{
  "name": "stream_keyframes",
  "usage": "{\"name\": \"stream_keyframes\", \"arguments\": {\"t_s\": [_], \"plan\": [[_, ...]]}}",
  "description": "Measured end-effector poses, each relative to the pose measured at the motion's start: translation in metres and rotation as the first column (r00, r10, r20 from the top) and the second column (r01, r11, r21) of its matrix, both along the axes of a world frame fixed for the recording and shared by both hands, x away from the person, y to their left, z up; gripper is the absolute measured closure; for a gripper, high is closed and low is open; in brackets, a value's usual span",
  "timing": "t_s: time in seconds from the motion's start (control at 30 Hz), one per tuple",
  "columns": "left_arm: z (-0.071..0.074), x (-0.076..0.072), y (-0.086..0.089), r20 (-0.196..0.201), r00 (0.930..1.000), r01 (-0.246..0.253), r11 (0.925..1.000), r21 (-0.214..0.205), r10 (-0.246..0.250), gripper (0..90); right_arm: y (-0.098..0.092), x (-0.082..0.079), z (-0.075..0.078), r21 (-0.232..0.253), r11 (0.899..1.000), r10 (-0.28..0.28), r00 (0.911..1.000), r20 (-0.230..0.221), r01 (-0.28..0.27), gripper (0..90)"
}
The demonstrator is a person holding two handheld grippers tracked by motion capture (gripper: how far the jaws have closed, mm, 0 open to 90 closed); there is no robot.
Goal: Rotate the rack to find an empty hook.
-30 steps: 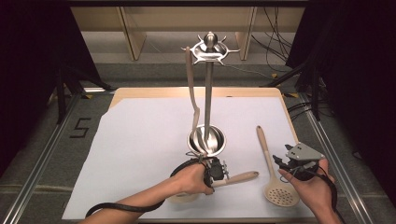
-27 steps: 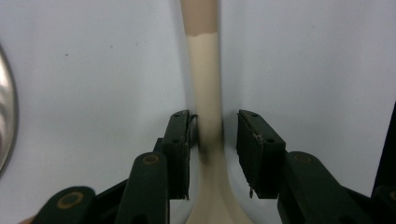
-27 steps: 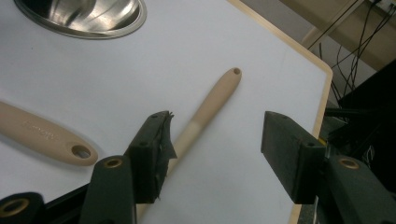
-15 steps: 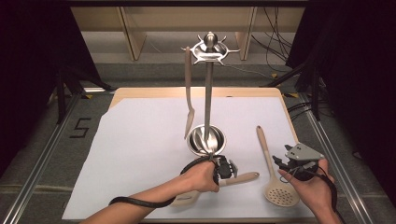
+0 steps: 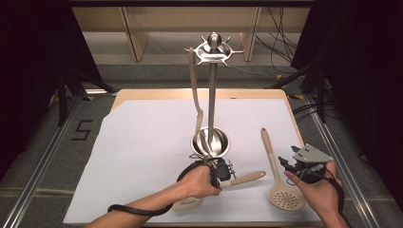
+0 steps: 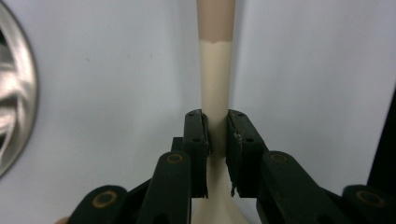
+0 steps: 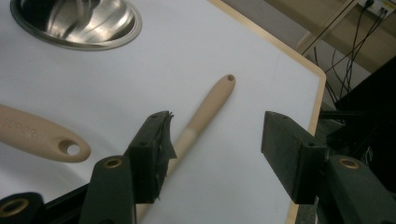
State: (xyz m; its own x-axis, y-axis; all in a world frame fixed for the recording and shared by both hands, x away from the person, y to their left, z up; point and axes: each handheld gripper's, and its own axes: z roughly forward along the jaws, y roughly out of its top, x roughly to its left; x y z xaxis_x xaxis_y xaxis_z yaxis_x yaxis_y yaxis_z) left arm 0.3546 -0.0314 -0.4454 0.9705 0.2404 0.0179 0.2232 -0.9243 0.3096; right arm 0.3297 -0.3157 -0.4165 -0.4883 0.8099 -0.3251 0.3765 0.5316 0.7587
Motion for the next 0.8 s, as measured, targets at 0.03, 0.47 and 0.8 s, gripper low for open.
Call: {"name": "stream_keyframes", "arguments": {"t_s": [0.03,0.47,0.8], "plan": [[0.004,0.000,0.004,0.007,0.9999,-0.012,0.9990,-0.042,0.012,78.3,-0.001,0.000,0.001,0.008,1.000,-0.004,1.0000,0.001,0.004,43.3],[0.035,-0.004,0.034,0.104,0.9796,-0.114,0.9022,-0.416,0.172,78.2,0.011,-0.004,0.016,0.198,0.979,0.029,0.9985,0.047,-0.038,40.0],[0.039,-0.007,0.041,0.128,0.9503,-0.167,0.8116,-0.560,0.284,78.2,0.035,-0.008,0.036,0.397,0.911,0.106,0.9935,0.041,-0.114,39.3]]}}
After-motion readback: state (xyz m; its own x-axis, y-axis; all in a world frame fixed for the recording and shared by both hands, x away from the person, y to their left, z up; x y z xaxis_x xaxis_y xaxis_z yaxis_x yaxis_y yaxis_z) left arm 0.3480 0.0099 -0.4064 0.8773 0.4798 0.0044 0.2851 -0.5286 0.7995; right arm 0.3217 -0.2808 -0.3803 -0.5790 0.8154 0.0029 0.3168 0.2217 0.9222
